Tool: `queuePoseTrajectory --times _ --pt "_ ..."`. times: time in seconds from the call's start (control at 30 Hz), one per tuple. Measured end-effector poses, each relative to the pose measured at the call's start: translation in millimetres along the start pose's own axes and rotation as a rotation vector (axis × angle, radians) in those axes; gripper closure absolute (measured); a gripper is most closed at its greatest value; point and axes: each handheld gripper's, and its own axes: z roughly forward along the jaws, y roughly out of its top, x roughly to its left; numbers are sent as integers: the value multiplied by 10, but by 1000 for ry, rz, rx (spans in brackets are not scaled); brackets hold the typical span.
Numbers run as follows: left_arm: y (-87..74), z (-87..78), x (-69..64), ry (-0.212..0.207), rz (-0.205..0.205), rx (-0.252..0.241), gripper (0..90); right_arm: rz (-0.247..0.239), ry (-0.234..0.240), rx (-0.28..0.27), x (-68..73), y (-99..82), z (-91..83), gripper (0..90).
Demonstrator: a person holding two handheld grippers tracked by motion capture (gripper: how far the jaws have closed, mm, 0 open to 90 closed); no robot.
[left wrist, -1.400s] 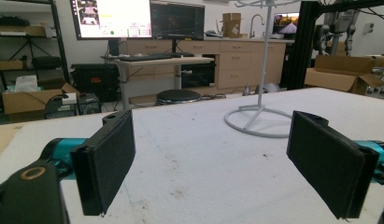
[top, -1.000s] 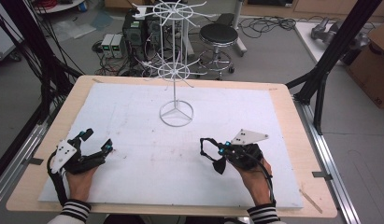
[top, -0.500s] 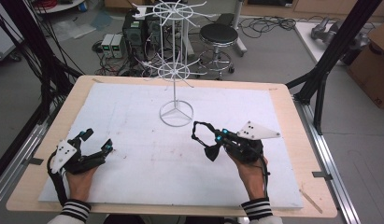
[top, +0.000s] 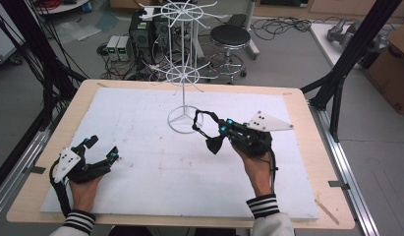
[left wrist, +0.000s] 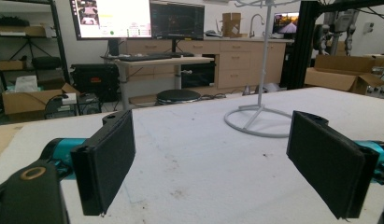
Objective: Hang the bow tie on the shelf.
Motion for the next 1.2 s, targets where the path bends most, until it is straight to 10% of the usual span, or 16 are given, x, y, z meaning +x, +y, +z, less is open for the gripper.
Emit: queuePoseTrajectory --times 1.2 --pt "1 2 4 0 0 2 159 9 -48 -53 -389 409 480 887"
